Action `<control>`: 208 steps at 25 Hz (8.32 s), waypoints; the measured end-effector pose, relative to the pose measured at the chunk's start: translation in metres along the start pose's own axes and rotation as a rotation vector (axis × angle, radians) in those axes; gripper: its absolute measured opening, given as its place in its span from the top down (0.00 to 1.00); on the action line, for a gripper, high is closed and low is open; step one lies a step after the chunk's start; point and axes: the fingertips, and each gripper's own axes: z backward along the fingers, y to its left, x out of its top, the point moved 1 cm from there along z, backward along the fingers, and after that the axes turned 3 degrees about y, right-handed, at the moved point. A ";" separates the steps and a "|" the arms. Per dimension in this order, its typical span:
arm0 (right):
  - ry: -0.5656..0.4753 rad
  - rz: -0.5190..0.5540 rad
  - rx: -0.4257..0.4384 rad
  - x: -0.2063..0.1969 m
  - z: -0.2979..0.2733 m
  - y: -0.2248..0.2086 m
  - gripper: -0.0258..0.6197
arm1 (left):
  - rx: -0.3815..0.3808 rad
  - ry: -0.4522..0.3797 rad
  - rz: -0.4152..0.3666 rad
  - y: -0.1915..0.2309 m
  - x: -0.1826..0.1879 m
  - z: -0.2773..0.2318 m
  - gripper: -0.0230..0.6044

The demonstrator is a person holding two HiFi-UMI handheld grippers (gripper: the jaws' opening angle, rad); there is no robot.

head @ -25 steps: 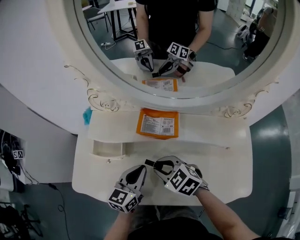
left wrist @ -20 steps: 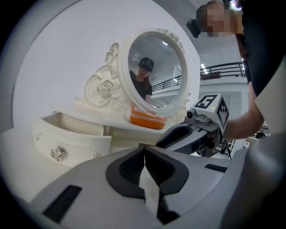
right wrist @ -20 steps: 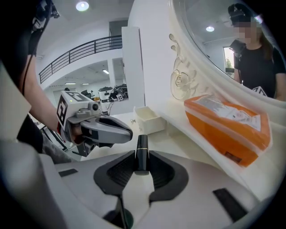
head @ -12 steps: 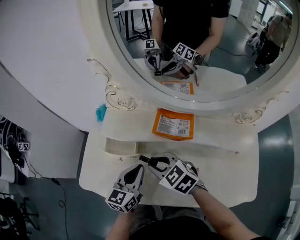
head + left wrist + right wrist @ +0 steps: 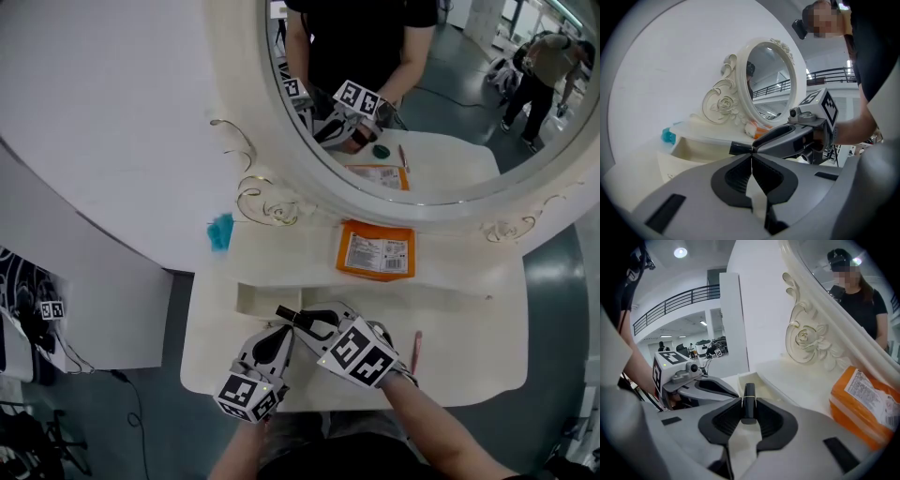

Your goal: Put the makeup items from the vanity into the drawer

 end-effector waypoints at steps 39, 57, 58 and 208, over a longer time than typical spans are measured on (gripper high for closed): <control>0.144 -0.085 -0.125 0.023 -0.062 -0.011 0.79 | -0.117 0.019 0.027 0.053 -0.004 0.028 0.94; 0.144 -0.073 -0.168 0.020 -0.058 -0.015 0.79 | -0.117 0.026 0.035 0.052 -0.008 0.031 0.94; 0.144 -0.071 -0.169 0.020 -0.057 -0.015 0.79 | -0.118 0.026 0.035 0.052 -0.008 0.031 0.94; 0.234 -0.567 -0.591 -0.205 0.112 -0.002 0.67 | -0.574 0.220 -0.124 -0.157 -0.064 -0.047 0.94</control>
